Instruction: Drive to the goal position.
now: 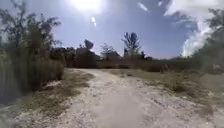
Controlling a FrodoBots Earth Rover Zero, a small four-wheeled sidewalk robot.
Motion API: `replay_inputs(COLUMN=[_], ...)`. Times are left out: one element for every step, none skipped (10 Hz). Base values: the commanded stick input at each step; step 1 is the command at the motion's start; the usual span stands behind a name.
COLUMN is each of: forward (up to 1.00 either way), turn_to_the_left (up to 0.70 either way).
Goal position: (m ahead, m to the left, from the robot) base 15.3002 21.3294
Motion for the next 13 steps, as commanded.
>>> replay_inputs(forward=[0.70,0.70,0.70,0.70,0.70,0.70,0.70,0.70,0.70,0.70,0.70,0.70,0.70], turn_to_the_left=[0.00,0.00,0.00,0.00,0.00,0.00,0.00,0.00,0.00,0.00,0.00,0.00,0.00])
